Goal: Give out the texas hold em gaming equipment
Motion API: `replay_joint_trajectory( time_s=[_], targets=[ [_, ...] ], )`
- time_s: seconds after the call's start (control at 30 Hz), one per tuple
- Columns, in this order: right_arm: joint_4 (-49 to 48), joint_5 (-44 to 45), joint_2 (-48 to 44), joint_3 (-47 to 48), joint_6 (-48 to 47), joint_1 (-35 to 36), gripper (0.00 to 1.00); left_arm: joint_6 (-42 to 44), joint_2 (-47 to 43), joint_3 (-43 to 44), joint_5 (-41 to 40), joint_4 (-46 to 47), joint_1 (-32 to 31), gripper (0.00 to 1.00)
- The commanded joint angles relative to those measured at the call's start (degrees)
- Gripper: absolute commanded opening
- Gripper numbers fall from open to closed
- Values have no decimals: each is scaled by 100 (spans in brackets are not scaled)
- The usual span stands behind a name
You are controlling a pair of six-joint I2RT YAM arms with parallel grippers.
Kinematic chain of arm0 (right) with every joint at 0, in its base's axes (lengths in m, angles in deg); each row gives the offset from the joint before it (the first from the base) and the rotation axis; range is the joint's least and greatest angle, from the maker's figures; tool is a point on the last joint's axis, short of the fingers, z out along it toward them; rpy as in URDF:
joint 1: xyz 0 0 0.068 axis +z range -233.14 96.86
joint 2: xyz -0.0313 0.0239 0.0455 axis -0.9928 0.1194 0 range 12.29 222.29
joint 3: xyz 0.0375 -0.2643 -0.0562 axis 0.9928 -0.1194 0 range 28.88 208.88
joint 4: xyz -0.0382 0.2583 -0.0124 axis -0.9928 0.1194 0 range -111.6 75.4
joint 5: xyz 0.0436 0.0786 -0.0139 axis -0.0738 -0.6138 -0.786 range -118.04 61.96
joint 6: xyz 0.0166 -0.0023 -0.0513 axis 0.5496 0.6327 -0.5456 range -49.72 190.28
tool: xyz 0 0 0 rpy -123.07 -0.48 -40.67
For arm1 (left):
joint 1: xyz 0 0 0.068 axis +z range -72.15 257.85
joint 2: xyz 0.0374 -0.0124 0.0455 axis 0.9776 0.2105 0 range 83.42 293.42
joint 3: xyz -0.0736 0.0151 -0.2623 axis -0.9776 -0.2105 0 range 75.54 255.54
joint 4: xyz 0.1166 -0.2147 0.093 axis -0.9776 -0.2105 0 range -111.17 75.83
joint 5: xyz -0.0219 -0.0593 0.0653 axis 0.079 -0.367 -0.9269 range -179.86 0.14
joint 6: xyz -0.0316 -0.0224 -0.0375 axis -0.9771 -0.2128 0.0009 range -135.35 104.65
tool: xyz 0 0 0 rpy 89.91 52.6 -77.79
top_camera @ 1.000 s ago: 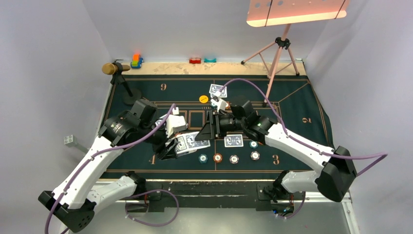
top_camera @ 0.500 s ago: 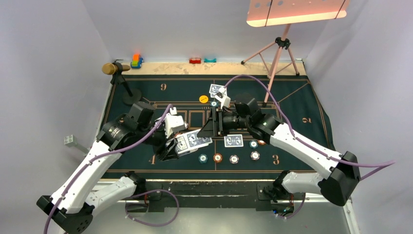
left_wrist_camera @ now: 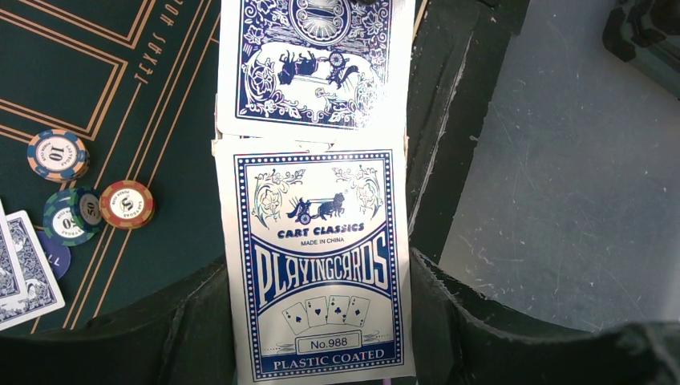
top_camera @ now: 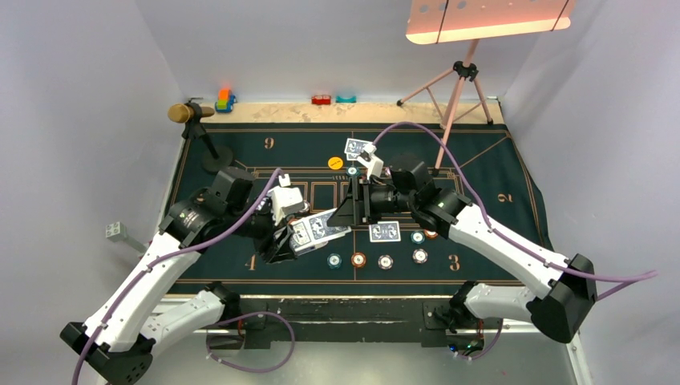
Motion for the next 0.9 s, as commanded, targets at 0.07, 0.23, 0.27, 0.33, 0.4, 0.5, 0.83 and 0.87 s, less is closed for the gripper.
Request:
replay_joint_trajectory(
  time_s=[0.07,0.23,0.27,0.33,0.4,0.5,0.83,0.87],
  targets=[
    [128,348,-139,155,-115,-38,56,-230,-52,44,308,342,45,17],
    [357,496,-158,255,-183,-100,45,-261,-79,40,320,359,59,17],
    [388,528,-181,262,-205,-119,43,-257,-83,40,325,358,62,17],
    [432,569,-222,269,-223,-161,42,-259,-91,27,334,355,60,17],
    [446,587,-273,273,-229,-203,41,-265,-97,31,340,360,72,17],
    [486,587,-328,301,-237,-270,38,-270,-108,23,351,367,75,17],
    [580,651,-480,427,-280,-412,27,-279,-141,-4,358,367,94,17],
    [589,656,-491,446,-288,-431,27,-277,-144,-12,356,374,89,17]
  ],
)
